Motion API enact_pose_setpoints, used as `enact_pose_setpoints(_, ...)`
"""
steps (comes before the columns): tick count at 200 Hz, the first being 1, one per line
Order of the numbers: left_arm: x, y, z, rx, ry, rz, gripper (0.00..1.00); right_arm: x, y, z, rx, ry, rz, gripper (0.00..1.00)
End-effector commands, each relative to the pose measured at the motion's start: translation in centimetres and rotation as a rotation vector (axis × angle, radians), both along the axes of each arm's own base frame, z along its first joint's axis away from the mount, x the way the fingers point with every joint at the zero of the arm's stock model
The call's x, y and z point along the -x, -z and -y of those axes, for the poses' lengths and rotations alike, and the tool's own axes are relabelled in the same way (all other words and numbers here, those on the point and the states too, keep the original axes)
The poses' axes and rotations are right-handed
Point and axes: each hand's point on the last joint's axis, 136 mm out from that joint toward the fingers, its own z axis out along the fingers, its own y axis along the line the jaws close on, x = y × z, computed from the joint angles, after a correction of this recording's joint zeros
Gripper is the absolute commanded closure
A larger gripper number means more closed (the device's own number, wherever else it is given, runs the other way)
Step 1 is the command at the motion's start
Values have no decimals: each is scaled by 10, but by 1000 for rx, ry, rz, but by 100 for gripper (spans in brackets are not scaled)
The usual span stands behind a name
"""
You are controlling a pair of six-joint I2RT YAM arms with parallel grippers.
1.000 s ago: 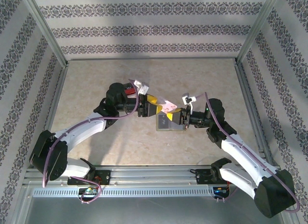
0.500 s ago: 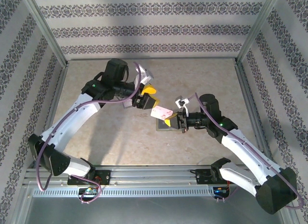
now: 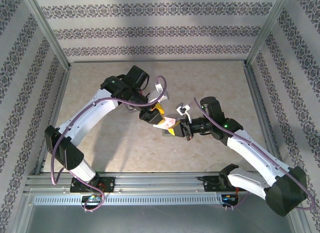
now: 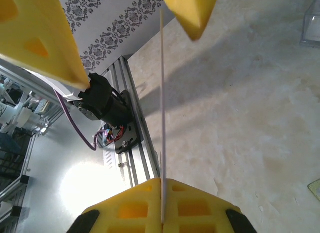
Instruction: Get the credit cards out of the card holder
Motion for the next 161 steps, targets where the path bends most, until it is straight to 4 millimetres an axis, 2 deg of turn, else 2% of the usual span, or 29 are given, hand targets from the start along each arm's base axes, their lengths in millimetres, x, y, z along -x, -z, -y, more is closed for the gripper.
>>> enact_pose_setpoints(1, 13, 5, 0, -39, 62, -3, 53, 5, -11, -5, -14, -47, 37, 100)
enact_pose_setpoints(43, 8, 11, 4, -49, 62, -8, 54, 7, -10, -7, -14, -60, 33, 100)
enact_pose_setpoints(77, 6, 15, 9, -46, 70, -27, 67, 8, -9, -9, -10, -66, 29, 100)
enact_pose_setpoints(99, 7, 18, 10, -47, 80, -40, 70, 7, -9, -9, -9, -65, 31, 100)
enact_pose_setpoints(144, 5, 17, 13, -35, 87, -32, 96, 4, -7, -10, 0, -60, 30, 100)
enact_pose_setpoints(151, 5, 17, 12, -38, 86, -24, 100, 3, -6, -9, 6, -51, 32, 100)
enact_pose_setpoints(161, 3, 18, 11, -46, 80, -4, 100, -1, -3, -8, 19, -28, 39, 94)
